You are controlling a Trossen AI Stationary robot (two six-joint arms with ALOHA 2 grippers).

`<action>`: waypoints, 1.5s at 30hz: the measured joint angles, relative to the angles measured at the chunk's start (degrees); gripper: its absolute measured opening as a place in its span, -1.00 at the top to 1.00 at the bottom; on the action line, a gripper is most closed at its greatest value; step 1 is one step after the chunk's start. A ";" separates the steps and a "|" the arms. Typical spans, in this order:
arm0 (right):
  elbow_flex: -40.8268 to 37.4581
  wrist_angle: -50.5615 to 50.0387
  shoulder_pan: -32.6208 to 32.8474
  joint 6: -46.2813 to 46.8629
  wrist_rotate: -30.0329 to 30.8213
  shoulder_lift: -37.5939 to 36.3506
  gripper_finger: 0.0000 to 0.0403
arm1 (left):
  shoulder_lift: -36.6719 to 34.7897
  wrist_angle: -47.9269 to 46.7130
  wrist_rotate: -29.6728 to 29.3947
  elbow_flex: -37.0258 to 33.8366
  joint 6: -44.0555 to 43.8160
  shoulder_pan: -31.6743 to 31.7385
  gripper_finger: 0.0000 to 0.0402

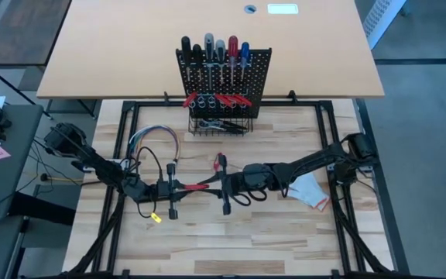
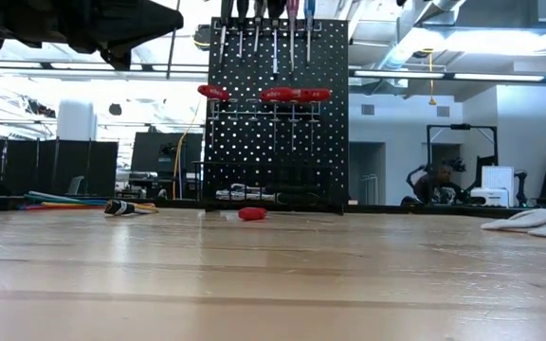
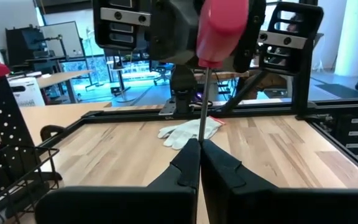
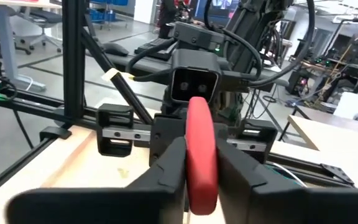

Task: Hang tools onto peg board
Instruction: Hang the red allen wrench on the pegboard

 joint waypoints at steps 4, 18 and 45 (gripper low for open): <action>0.00 0.01 0.44 -1.26 1.43 0.00 0.78 | 0.00 -0.10 -0.03 0.00 0.01 0.00 1.00; -5.41 9.84 2.42 -12.13 22.46 -6.44 0.78 | -0.04 -4.14 -3.06 -0.02 -2.36 0.04 0.56; 11.14 -4.25 -22.23 -12.81 20.71 -2.01 0.78 | -0.04 -7.79 -3.13 0.00 -3.30 2.08 0.51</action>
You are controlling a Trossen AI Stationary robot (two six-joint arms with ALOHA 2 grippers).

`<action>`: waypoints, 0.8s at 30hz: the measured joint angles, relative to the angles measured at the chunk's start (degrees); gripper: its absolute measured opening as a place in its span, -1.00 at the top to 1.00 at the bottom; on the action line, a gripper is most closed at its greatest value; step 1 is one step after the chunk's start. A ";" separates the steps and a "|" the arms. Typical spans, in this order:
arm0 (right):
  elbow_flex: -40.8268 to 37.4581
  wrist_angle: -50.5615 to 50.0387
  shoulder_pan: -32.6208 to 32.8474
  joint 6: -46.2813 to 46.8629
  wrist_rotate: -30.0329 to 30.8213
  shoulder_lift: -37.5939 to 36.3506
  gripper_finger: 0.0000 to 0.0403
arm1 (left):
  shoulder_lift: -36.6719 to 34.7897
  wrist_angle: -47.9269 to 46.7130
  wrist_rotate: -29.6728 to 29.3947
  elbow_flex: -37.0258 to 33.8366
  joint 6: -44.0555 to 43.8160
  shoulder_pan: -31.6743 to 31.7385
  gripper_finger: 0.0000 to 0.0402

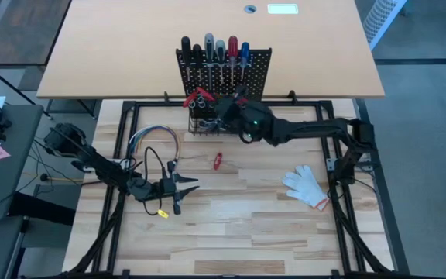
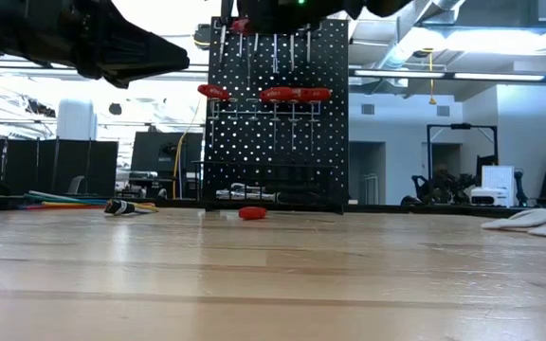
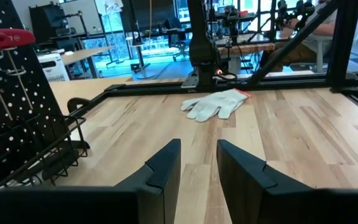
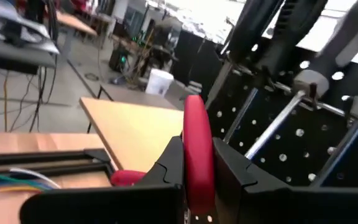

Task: Hang tools onto peg board
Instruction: Hang the red allen wrench on the pegboard

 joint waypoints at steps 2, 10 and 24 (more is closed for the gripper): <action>2.28 -2.78 -0.45 0.03 0.14 1.06 0.78 | 0.00 -0.20 0.02 0.00 -0.07 0.00 0.51; 4.93 -10.20 -1.75 4.78 1.73 1.48 0.78 | 0.00 -0.30 0.02 0.00 -0.13 -0.04 0.51; 4.88 -18.49 -4.56 13.55 -0.24 1.51 0.78 | 0.00 -0.19 0.02 0.00 -0.74 -0.04 0.51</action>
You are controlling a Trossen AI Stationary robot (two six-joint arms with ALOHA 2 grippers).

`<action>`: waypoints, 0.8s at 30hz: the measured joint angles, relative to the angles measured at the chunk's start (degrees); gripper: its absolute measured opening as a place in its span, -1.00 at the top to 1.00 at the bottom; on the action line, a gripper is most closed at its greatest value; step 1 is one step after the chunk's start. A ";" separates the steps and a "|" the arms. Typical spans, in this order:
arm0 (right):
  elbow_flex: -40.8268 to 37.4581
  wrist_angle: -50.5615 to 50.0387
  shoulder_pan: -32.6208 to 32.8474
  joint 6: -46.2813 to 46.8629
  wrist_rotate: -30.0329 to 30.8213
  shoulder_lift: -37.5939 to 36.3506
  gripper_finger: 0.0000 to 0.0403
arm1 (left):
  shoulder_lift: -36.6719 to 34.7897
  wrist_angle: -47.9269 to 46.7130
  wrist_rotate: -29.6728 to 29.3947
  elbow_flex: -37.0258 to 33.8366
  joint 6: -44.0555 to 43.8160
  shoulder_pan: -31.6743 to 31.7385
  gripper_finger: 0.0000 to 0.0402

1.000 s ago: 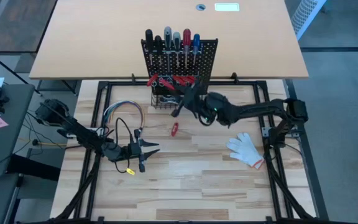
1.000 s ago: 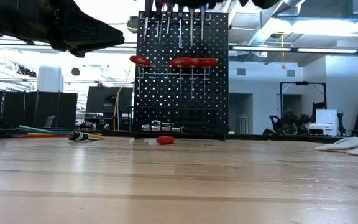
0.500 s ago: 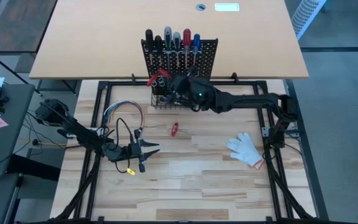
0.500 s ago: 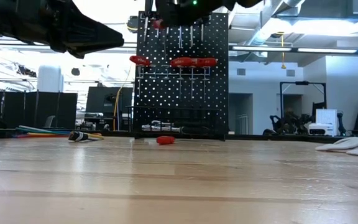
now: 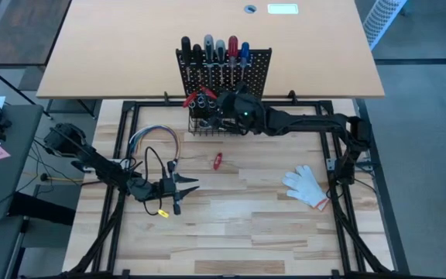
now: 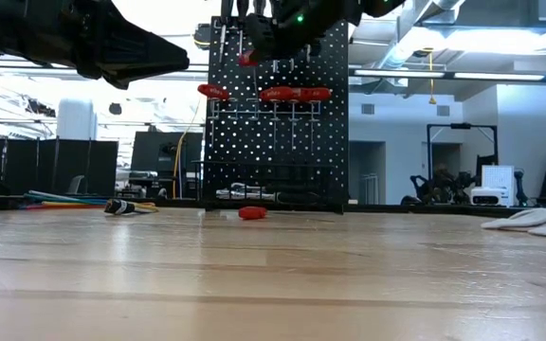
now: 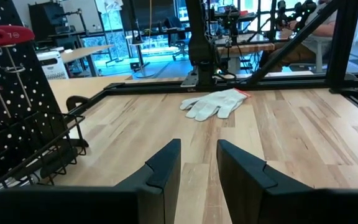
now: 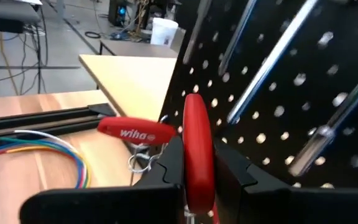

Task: Hang tools onto peg board
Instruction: Hang the red allen wrench on the pegboard

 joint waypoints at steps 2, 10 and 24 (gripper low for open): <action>0.00 -0.79 -0.32 1.40 -0.74 0.00 0.78 | 0.00 0.00 0.00 0.00 -0.01 0.00 0.51; 0.00 -1.90 -0.73 2.56 -1.21 0.00 0.76 | 0.00 0.00 0.00 0.00 -0.02 0.02 0.51; -0.02 -6.27 -0.36 1.14 -1.62 0.00 0.41 | 0.00 0.00 0.00 0.00 -0.02 0.02 0.51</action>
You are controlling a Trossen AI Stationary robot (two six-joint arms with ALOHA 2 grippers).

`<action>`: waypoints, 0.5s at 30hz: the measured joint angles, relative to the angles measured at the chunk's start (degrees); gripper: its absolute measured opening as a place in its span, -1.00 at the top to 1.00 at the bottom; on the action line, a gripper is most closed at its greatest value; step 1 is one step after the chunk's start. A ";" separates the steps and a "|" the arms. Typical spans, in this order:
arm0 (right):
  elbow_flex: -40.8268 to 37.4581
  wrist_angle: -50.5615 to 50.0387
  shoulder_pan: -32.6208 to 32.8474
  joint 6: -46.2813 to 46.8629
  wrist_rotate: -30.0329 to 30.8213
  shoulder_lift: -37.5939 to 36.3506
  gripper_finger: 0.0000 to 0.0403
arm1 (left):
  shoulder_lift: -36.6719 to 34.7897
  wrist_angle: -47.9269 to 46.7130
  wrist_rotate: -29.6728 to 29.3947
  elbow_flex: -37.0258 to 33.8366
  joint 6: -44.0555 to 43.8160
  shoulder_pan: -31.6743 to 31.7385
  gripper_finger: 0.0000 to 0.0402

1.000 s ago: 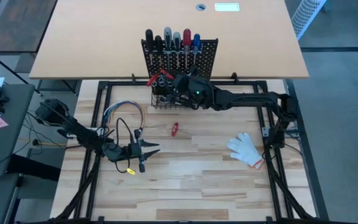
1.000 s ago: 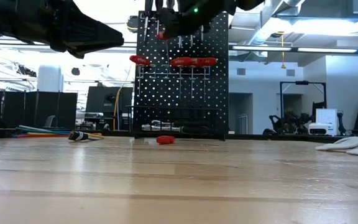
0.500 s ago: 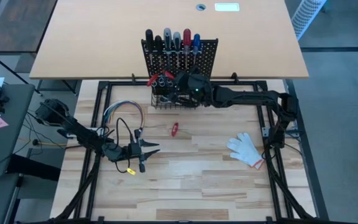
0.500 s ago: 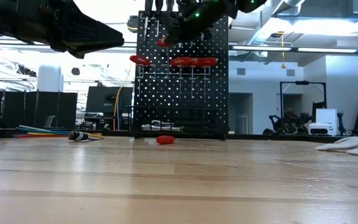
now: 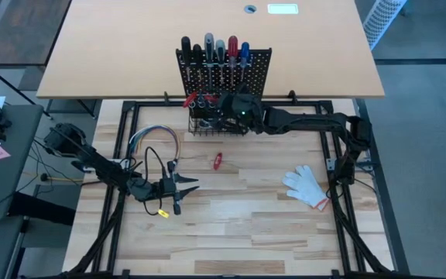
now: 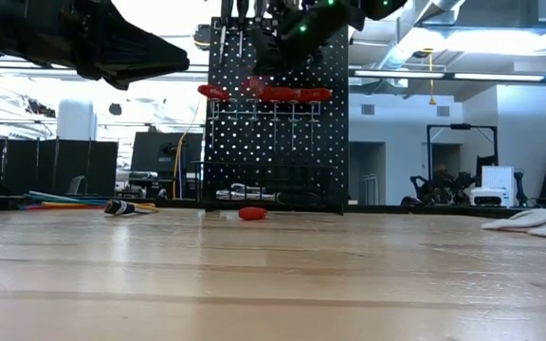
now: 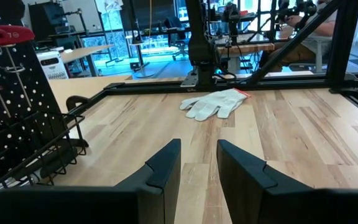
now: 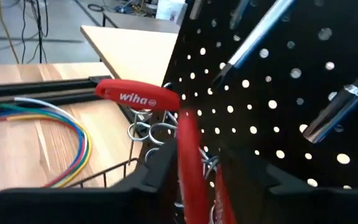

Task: Hang tools onto peg board
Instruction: Hang the red allen wrench on the pegboard

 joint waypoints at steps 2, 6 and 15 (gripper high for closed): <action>0.00 -0.76 0.67 -0.75 -0.01 -0.24 0.23 | 0.00 0.00 0.00 0.00 0.01 0.00 0.51; 0.00 -3.54 2.40 -3.20 -0.01 -1.70 -0.08 | 0.00 -0.02 0.00 0.00 0.16 0.00 0.51; 0.00 -9.83 10.09 -3.79 1.94 -7.75 -0.23 | 0.00 -0.03 0.00 0.00 0.06 0.00 0.51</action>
